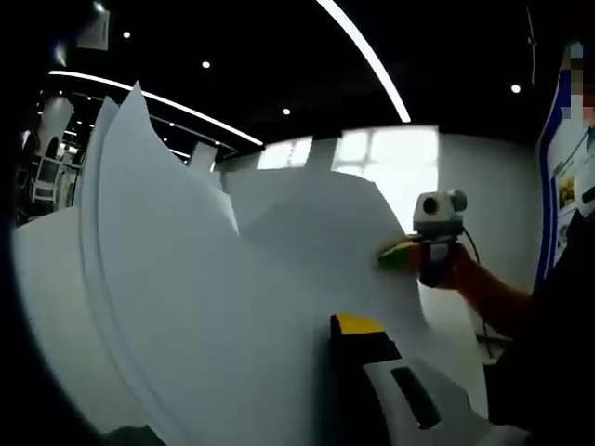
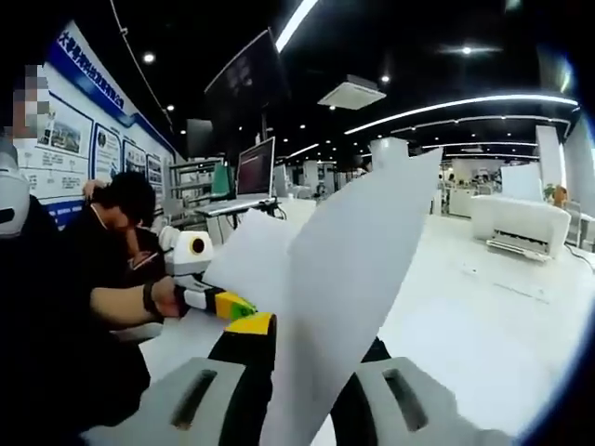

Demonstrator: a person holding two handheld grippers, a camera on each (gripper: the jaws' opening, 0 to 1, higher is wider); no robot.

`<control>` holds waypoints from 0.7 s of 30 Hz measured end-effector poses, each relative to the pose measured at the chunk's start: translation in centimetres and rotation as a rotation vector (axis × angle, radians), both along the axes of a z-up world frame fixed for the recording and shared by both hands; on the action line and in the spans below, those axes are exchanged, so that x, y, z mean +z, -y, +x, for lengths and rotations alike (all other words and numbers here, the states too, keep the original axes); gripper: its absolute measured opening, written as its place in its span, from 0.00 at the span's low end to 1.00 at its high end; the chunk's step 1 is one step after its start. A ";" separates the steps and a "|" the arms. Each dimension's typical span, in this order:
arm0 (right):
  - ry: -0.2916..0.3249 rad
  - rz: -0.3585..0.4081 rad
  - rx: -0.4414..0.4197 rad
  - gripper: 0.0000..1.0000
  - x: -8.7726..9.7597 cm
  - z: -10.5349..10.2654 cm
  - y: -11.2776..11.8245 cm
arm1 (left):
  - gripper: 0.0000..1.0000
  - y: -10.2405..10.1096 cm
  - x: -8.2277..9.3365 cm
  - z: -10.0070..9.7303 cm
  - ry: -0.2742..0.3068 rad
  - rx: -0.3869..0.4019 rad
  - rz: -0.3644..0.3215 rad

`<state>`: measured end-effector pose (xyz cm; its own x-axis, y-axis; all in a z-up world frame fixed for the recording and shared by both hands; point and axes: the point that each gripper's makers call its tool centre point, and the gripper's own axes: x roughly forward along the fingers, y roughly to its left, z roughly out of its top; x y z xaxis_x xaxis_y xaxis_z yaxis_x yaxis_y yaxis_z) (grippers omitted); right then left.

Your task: Organize the stack of printing papers by aligning and flattening the scattered papers on the table

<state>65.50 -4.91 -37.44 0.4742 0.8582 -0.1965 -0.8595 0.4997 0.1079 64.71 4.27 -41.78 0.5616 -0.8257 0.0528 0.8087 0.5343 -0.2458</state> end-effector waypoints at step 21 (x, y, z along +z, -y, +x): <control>-0.177 0.271 -0.117 0.00 2.1 2.1 2.5 | 0.17 0.0 0.1 -0.1 -0.007 -0.004 -0.007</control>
<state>67.62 -7.45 -35.39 0.5512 0.8324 -0.0571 -0.7542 0.5264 0.3926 64.60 4.23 -41.72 0.5587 -0.8276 0.0544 0.8091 0.5295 -0.2550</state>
